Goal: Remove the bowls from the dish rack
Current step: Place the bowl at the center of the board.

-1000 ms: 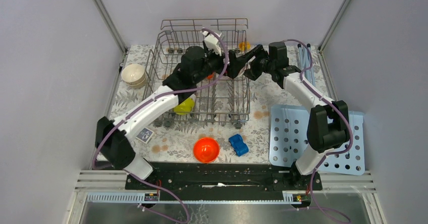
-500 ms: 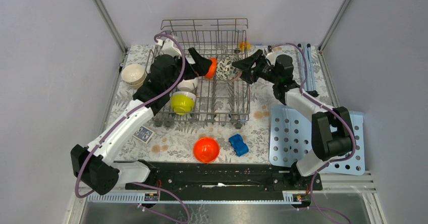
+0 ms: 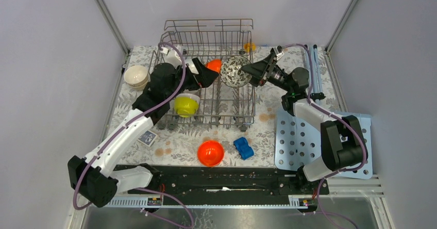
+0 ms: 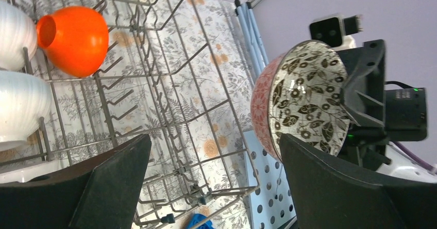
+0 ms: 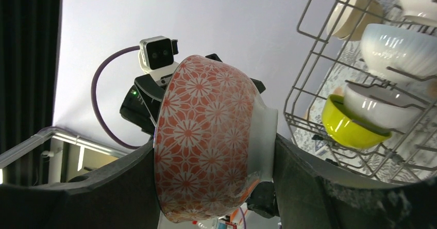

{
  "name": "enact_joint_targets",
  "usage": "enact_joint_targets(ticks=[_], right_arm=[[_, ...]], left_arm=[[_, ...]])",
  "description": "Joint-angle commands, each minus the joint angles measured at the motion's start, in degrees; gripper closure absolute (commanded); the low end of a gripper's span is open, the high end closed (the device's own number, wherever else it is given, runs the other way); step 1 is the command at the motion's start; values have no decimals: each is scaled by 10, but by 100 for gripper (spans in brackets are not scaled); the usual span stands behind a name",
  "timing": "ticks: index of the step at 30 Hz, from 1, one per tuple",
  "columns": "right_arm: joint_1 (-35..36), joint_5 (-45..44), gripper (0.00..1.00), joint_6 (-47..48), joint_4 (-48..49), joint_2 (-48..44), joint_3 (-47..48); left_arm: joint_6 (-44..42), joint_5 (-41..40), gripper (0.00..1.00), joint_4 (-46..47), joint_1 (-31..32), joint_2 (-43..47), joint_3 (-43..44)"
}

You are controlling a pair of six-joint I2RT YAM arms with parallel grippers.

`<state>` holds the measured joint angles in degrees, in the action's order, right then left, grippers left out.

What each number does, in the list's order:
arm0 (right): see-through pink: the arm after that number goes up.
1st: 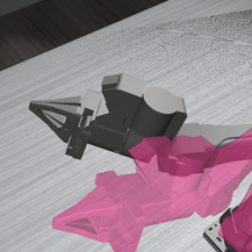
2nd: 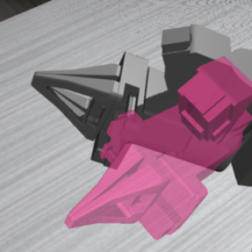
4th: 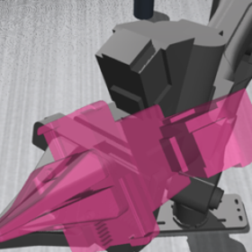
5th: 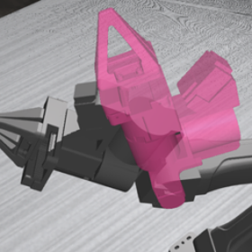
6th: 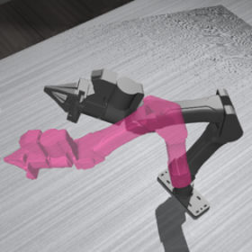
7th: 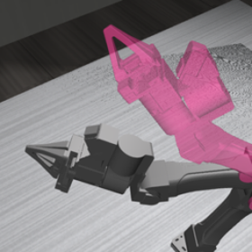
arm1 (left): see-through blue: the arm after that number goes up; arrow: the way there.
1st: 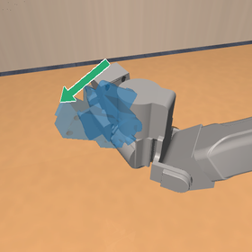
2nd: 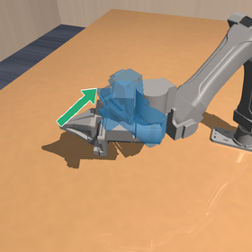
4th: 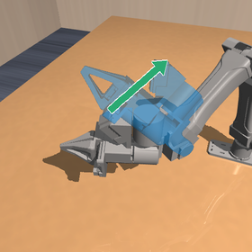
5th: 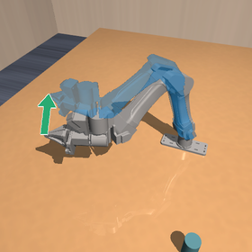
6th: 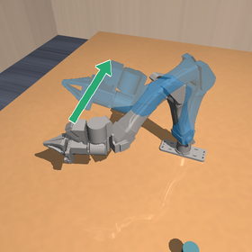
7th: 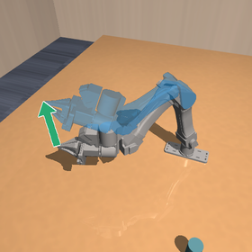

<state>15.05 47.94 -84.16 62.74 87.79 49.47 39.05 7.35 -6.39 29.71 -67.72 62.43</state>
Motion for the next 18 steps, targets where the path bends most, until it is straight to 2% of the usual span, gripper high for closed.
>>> enact_joint_targets(ticks=[1, 8, 12, 16, 18], right_arm=[[0, 12, 100, -62, 133, -36, -12], [1, 12, 100, -57, 134, -54, -46], [5, 15, 100, -2, 63, -81, -50], [10, 16, 100, 44, 5, -106, -49], [11, 16, 100, 47, 2, -111, -51]], left_arm=[[-29, 32, 1, 47, 0, 46, -5], [-48, 104, 3, 62, 13, 38, -1], [-85, 81, 6, 57, 51, 24, 12], [-98, 53, 15, 23, 71, -3, 37], [-94, 44, 24, 11, 72, -15, 45]])
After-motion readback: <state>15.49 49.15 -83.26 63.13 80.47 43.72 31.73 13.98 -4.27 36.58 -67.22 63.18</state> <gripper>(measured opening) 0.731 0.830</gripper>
